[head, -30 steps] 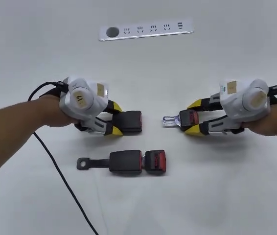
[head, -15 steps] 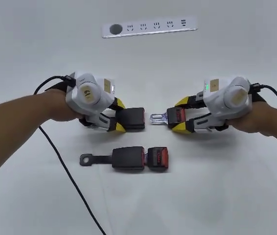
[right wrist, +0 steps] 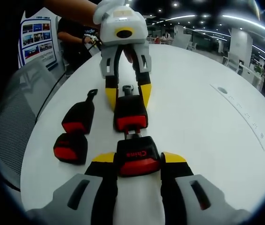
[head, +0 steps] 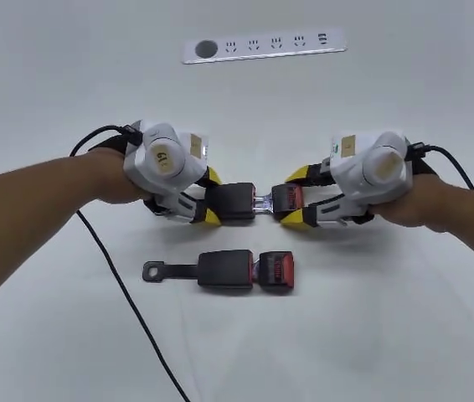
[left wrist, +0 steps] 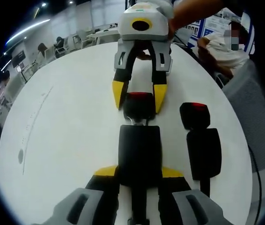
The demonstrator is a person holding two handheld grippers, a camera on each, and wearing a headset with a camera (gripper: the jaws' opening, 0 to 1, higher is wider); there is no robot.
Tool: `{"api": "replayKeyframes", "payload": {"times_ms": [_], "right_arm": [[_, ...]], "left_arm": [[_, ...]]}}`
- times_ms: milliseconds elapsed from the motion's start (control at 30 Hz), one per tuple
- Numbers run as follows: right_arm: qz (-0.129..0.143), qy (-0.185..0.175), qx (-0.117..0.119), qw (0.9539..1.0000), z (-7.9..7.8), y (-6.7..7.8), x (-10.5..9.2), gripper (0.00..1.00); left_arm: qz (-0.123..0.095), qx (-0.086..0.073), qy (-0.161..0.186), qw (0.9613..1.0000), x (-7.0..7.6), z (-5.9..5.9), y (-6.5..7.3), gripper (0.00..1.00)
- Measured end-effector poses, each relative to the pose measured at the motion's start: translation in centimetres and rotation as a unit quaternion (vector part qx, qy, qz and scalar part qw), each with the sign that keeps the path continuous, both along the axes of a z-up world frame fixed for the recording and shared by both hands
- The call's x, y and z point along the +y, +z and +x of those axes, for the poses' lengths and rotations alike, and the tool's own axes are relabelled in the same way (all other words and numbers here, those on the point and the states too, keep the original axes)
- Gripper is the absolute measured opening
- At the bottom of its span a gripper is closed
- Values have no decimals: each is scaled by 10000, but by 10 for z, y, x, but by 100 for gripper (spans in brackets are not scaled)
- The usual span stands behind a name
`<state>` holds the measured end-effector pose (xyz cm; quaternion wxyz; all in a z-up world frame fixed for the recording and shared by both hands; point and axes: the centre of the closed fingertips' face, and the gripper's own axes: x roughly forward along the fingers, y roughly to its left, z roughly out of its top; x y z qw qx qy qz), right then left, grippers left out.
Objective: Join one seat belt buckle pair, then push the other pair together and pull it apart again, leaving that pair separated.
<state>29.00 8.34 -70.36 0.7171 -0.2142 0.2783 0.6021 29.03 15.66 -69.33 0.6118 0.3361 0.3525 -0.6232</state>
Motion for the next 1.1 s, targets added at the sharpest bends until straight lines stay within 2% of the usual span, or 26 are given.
{"api": "replayKeyframes", "payload": {"times_ms": [167, 367, 433, 567, 633, 767, 867, 1100], "right_arm": [[54, -91, 34, 9999, -1, 5, -1, 34], [52, -132, 56, 9999, -1, 9, 3, 34], [71, -167, 65, 9998, 0, 9, 10, 34], [43, -213, 76, 9997, 1, 11, 10, 34], [-104, -125, -89, 9998, 0, 11, 10, 34], [-98, -220, -1, 9997, 2, 10, 11, 34], [-260, -119, -114, 9995, 1, 10, 11, 33], [-338, -114, -97, 9993, 2, 11, 12, 33]], "left_arm": [[-39, 10, 52, 10000, 1, 1, -1, 33], [81, -17, -29, 10000, 1, 0, -1, 32], [129, -15, -18, 9999, 0, -1, -1, 32], [136, -13, -14, 9999, 1, 0, -2, 32], [163, -24, -55, 9998, 1, 0, -2, 32], [200, -26, -76, 9998, 1, 1, -2, 32], [217, -26, -75, 9997, 1, 1, -2, 32], [230, -25, -66, 9997, 1, 1, -2, 32]]}}
